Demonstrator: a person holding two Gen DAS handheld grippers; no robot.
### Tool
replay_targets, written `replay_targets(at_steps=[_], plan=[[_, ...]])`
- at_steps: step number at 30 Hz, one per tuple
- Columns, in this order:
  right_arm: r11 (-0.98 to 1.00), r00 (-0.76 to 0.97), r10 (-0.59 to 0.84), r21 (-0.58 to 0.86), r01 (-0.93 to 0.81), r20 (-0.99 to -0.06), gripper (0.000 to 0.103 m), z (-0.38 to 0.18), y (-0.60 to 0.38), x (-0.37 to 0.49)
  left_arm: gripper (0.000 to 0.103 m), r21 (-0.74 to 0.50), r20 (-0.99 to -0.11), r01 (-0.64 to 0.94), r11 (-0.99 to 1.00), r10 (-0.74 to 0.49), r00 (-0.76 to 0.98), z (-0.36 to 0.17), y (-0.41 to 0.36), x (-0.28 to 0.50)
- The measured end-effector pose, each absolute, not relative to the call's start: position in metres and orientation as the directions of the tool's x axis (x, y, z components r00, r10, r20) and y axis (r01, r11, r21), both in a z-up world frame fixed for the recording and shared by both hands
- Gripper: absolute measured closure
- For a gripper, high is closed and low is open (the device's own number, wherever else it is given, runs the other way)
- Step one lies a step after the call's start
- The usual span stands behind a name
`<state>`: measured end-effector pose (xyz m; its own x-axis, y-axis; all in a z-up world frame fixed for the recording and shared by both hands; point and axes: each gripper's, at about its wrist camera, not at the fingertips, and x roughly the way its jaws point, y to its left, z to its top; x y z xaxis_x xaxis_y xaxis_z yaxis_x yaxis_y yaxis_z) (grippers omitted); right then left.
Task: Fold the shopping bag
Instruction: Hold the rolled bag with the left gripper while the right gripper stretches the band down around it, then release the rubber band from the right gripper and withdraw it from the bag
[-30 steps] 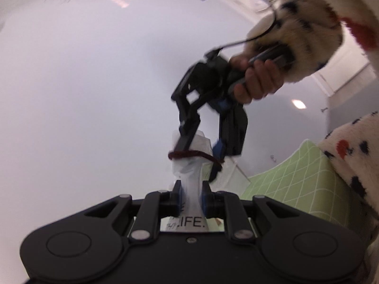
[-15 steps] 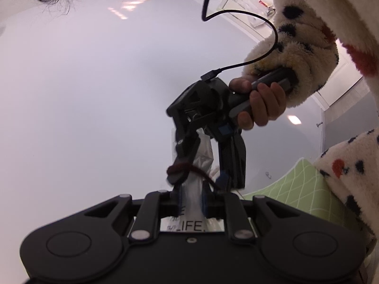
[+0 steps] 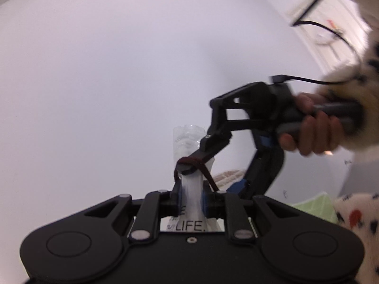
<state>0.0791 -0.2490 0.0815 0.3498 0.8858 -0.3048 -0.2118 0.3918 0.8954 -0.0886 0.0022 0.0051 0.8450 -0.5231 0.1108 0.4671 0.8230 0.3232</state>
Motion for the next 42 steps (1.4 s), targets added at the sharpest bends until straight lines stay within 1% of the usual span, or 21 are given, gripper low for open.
replay_targets(at_steps=[2,5,6,7,8,9,10,14,17,21,24,27,32,33,39,42], plan=[[0.430,0.416,0.854,0.873,-0.231,-0.311,0.047,0.086,-0.243,0.072,0.087,0.281,0.122,0.445,0.850,-0.492,0.862,0.007,0.001,-0.085],[0.397,0.488,0.835,0.892,-0.216,-0.254,0.047,0.081,-0.242,0.067,0.087,0.184,0.114,0.446,0.876,-0.470,0.875,0.013,0.004,-0.078],[0.384,0.512,0.827,0.898,-0.214,-0.232,0.047,0.077,-0.242,0.065,0.087,0.120,0.105,0.449,0.886,-0.461,0.881,0.017,0.005,-0.073],[0.359,0.542,0.819,0.906,-0.224,-0.190,0.043,0.073,-0.241,0.062,0.087,0.057,0.100,0.436,0.898,-0.440,0.892,0.020,0.007,-0.068],[0.336,0.559,0.814,0.912,-0.234,-0.156,0.026,0.071,-0.242,0.061,0.087,0.010,0.100,0.422,0.906,-0.421,0.901,0.023,0.010,-0.064],[0.320,0.579,0.804,0.918,-0.233,-0.133,0.018,0.069,-0.246,0.059,0.087,-0.016,0.098,0.415,0.910,-0.412,0.906,0.025,0.013,-0.061],[0.306,0.604,0.789,0.924,-0.229,-0.112,0.015,0.067,-0.250,0.056,0.087,-0.054,0.096,0.397,0.916,-0.391,0.915,0.029,0.018,-0.055],[0.265,0.660,0.747,0.945,-0.190,-0.076,0.015,0.055,-0.262,0.051,0.087,-0.090,0.085,0.371,0.924,-0.364,0.928,0.036,0.025,-0.044],[0.278,0.677,0.730,0.946,-0.169,-0.094,0.015,0.047,-0.264,0.050,0.087,-0.085,0.063,0.356,0.931,-0.352,0.934,0.036,0.023,-0.036],[0.317,0.696,0.708,0.935,-0.157,-0.123,0.013,0.041,-0.261,0.049,0.087,-0.129,-0.009,0.364,0.923,-0.368,0.930,0.036,0.018,-0.028],[0.362,0.709,0.685,0.923,-0.132,-0.167,0.012,0.039,-0.255,0.047,0.087,-0.201,-0.090,0.364,0.909,-0.387,0.918,0.037,0.016,-0.016],[0.353,0.710,0.683,0.929,-0.114,-0.173,0.011,0.032,-0.251,0.044,0.086,-0.271,-0.154,0.354,0.895,-0.404,0.902,0.038,0.014,-0.004],[0.357,0.724,0.664,0.930,-0.086,-0.188,0.011,0.032,-0.254,0.034,0.082,-0.380,-0.247,0.328,0.865,-0.437,0.865,0.034,0.005,0.018],[0.358,0.728,0.658,0.930,-0.077,-0.193,0.011,0.032,-0.255,0.033,0.082,-0.436,-0.273,0.325,0.839,-0.467,0.841,0.032,0.005,0.026],[0.310,0.759,0.614,0.950,0.021,-0.217,0.008,0.015,-0.264,0.032,0.081,-0.581,-0.327,0.323,0.747,-0.577,0.749,0.030,-0.006,0.047],[0.274,0.759,0.612,0.960,0.058,-0.221,0.007,0.003,-0.263,0.033,0.078,-0.677,-0.338,0.277,0.682,-0.623,0.706,0.029,-0.008,0.056]])
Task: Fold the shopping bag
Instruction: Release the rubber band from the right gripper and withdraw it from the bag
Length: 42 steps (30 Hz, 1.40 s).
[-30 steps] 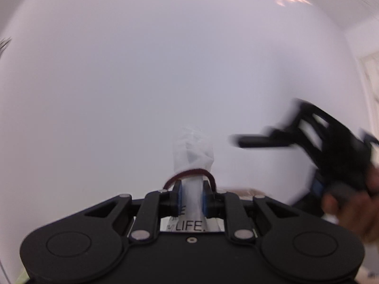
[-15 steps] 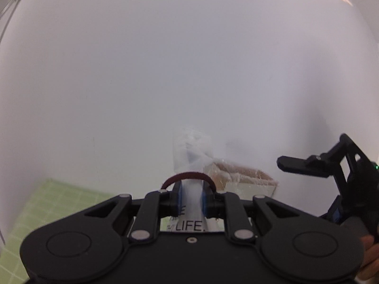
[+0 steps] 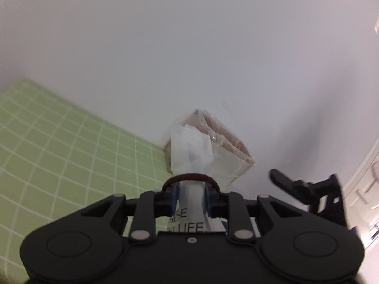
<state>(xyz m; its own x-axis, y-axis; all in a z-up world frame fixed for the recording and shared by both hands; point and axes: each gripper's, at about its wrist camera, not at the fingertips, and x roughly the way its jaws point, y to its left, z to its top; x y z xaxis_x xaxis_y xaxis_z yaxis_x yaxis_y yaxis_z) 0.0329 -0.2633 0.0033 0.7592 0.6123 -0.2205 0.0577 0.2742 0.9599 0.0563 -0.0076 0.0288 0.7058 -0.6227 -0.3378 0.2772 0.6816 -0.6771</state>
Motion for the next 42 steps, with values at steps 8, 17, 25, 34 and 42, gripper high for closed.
replay_targets(at_steps=[8,17,25,34,42], plan=[[0.220,0.746,0.626,0.969,0.111,-0.227,0.006,-0.014,-0.240,0.025,0.069,-0.783,-0.356,0.123,0.609,-0.602,0.715,0.033,-0.007,0.078],[0.251,0.754,0.599,0.958,0.141,-0.268,0.007,-0.019,-0.221,0.024,0.069,-0.854,-0.313,0.095,0.512,-0.651,0.692,0.035,0.002,0.083],[0.237,0.760,0.606,0.965,0.110,-0.236,0.007,-0.017,-0.242,0.031,0.069,-0.873,-0.287,0.107,0.476,-0.677,0.678,0.031,0.039,0.055],[0.278,0.763,0.570,0.945,0.171,-0.305,0.013,-0.023,-0.245,0.054,0.069,-0.858,-0.331,0.112,0.502,-0.706,0.626,0.031,0.028,0.048],[0.314,0.745,0.531,0.911,0.268,-0.403,0.030,-0.036,-0.246,0.059,0.070,-0.846,-0.391,0.097,0.524,-0.734,0.556,0.012,0.015,0.057]])
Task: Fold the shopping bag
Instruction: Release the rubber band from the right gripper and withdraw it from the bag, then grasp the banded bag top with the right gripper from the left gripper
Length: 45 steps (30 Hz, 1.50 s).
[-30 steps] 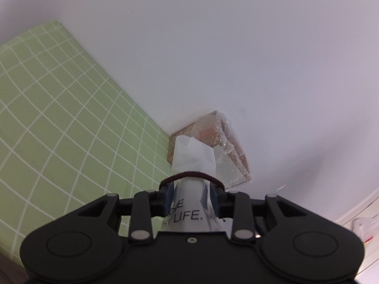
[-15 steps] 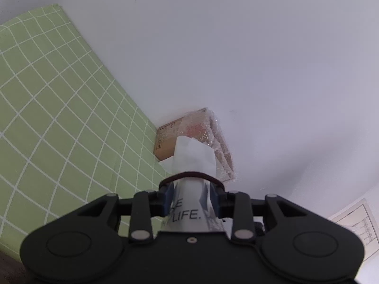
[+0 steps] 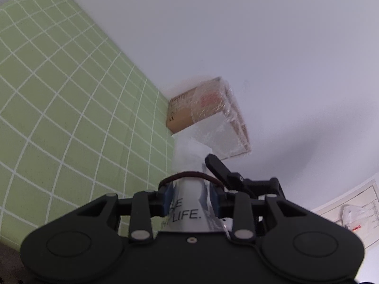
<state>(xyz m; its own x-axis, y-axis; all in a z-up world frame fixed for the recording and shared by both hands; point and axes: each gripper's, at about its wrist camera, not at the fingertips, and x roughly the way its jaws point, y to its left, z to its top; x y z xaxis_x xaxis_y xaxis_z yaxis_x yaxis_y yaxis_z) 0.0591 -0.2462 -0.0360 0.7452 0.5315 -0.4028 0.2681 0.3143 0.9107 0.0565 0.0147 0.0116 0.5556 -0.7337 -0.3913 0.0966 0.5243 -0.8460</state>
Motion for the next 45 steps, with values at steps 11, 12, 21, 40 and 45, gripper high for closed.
replay_targets(at_steps=[11,12,21,40,45], plan=[[0.353,0.744,0.471,0.874,0.334,-0.474,0.039,-0.041,-0.260,0.060,0.070,-0.858,-0.409,0.060,0.510,-0.748,0.522,-0.007,0.007,0.062],[0.352,0.743,0.470,0.873,0.337,-0.476,0.038,-0.041,-0.262,0.060,0.070,-0.858,-0.410,0.056,0.510,-0.748,0.523,-0.007,0.007,0.063],[0.362,0.724,0.464,0.855,0.371,-0.510,0.049,-0.046,-0.265,0.067,0.070,-0.858,-0.430,0.026,0.514,-0.744,0.512,-0.018,0.002,0.069],[0.408,0.742,0.403,0.831,0.378,-0.536,0.087,-0.042,-0.268,0.068,0.064,-0.859,-0.477,-0.026,0.511,-0.781,0.404,-0.033,-0.005,0.083],[0.463,0.750,0.343,0.797,0.389,-0.565,0.089,-0.037,-0.274,0.067,0.051,-0.846,-0.500,-0.025,0.533,-0.774,0.389,-0.032,-0.004,0.084]])
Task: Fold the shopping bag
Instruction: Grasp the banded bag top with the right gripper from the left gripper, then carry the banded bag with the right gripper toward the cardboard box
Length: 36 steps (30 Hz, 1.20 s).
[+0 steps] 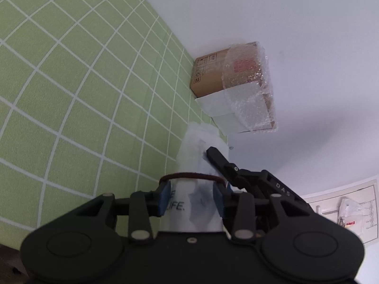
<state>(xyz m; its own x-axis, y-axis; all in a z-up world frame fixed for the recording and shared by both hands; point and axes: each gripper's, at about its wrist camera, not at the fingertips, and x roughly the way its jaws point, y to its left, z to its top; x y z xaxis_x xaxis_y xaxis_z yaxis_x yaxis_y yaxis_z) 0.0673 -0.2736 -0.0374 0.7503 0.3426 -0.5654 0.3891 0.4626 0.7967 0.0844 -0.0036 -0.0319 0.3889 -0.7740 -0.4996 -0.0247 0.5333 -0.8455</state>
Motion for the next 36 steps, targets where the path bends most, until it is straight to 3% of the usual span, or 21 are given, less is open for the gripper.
replay_targets(at_steps=[8,16,20,29,33,36], plan=[[0.634,0.775,0.209,0.686,0.357,-0.596,0.090,-0.014,-0.280,0.071,0.051,-0.838,-0.509,-0.018,0.546,-0.769,0.387,-0.033,-0.003,0.085],[0.797,0.824,0.104,0.543,0.266,-0.557,0.091,0.022,-0.268,0.080,0.051,-0.798,-0.545,0.035,0.602,-0.744,0.387,-0.023,-0.008,0.091],[0.900,0.892,0.035,0.402,0.168,-0.451,0.091,0.063,-0.260,0.092,0.051,-0.698,-0.640,0.060,0.714,-0.659,0.396,-0.010,-0.022,0.105],[0.974,0.984,-0.169,0.145,0.176,-0.064,0.091,0.130,-0.264,0.137,0.051,-0.681,-0.576,0.144,0.718,-0.646,0.501,0.023,-0.037,0.126],[0.985,0.986,-0.165,0.050,0.164,0.029,0.091,0.134,-0.265,0.161,0.050,-0.665,-0.552,0.180,0.724,-0.640,0.534,0.031,-0.038,0.128],[0.988,0.987,-0.155,-0.006,0.155,0.041,0.091,0.129,-0.267,0.178,0.050,-0.655,-0.551,0.184,0.733,-0.629,0.548,0.030,-0.034,0.125]])
